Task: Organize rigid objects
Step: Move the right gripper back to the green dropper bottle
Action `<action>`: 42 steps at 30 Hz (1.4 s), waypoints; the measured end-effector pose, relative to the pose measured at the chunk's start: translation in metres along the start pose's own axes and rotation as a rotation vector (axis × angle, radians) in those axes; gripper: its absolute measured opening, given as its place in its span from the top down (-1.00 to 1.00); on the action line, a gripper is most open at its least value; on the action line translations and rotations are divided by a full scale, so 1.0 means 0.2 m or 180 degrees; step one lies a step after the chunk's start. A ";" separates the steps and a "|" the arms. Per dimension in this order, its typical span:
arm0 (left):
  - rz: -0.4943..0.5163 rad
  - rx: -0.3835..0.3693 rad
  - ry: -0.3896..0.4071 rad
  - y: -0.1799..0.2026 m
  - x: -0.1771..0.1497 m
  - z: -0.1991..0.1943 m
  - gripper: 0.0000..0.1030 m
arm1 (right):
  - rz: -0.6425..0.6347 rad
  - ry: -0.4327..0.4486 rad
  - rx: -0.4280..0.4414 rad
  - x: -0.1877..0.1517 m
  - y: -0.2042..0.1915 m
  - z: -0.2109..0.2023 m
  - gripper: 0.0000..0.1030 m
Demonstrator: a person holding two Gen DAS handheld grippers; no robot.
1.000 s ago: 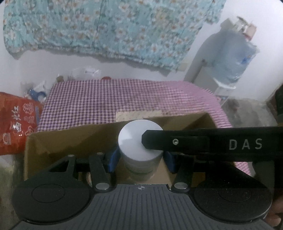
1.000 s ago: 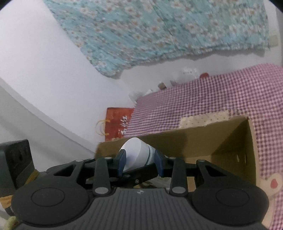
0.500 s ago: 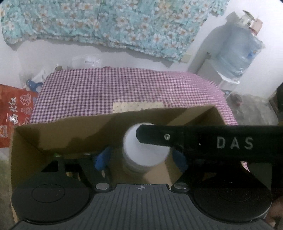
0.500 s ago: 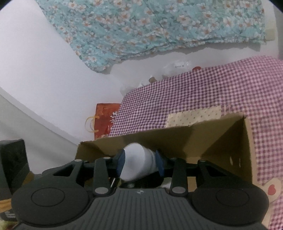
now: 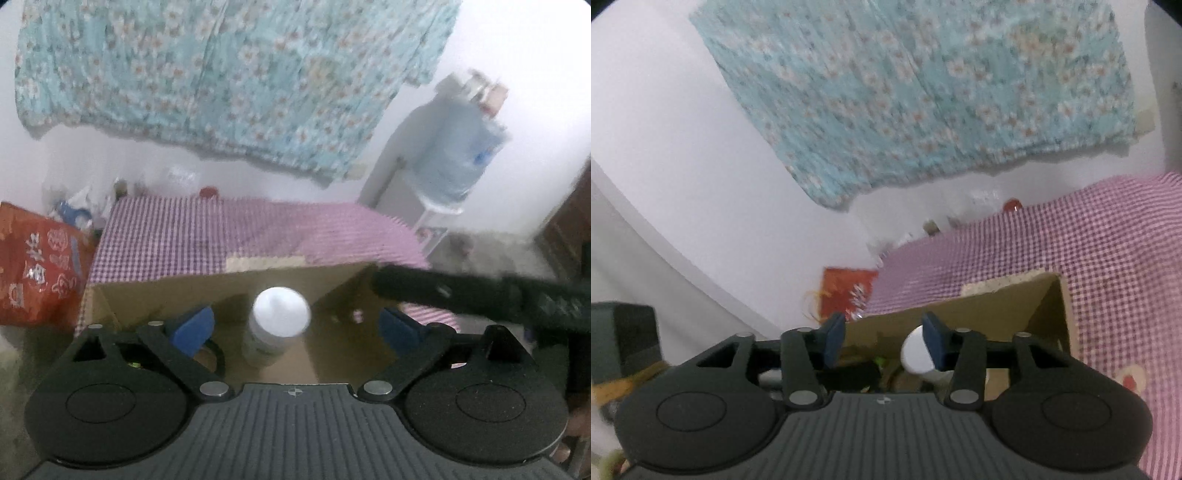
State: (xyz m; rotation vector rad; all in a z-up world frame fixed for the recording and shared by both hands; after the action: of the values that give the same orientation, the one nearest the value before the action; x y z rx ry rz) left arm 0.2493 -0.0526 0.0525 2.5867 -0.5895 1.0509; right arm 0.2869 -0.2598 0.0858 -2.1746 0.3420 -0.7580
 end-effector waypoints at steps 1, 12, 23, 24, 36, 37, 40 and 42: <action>0.0052 -0.0010 0.0050 0.02 0.00 -0.05 -0.92 | 0.0019 0.0065 0.0062 -0.04 -0.01 -0.08 -0.11; 0.0247 -0.0048 0.0527 0.16 -0.23 -0.52 -0.99 | 0.0463 0.0506 0.0293 -0.44 0.03 -0.64 -0.26; 0.0021 0.0105 0.0177 0.13 -0.67 -0.51 -0.99 | 0.0637 0.0091 -0.0107 -0.78 0.12 -0.56 -0.26; 0.0013 0.0121 0.0122 0.13 -0.71 -0.50 -0.99 | 0.0610 0.0064 -0.0123 -0.81 0.12 -0.56 -0.26; 0.0084 0.0286 -0.0083 0.13 -0.98 -0.37 -0.93 | 0.0060 -0.0231 -0.0342 -0.93 -0.08 -0.31 -0.26; 0.0096 0.0306 -0.0090 0.12 -0.98 -0.36 -0.88 | -0.0004 -0.0266 -0.0355 -0.94 -0.10 -0.29 -0.26; 0.0092 0.0352 -0.0118 0.10 -1.01 -0.32 -0.77 | -0.0158 -0.0376 -0.0388 -0.97 -0.14 -0.21 -0.26; 0.0074 0.0351 -0.0123 0.07 -1.03 -0.30 -0.63 | -0.0242 -0.0434 -0.0399 -0.99 -0.17 -0.16 -0.24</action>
State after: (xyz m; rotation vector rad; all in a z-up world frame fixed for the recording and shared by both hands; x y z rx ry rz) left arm 0.0728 0.0130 -0.0511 2.7069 -0.5881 1.0715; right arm 0.1111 -0.1647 0.0475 -2.3549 0.2437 -0.6403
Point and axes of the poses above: each gripper's, at about its wrist camera, not at the fingertips, and z roughly the way its jaws point, y to its right, x to its top, the point moved 2 cm from there along z, roughly the way its jaws point, and after that the axes turned 13 degrees about z, right-handed, at the moved point
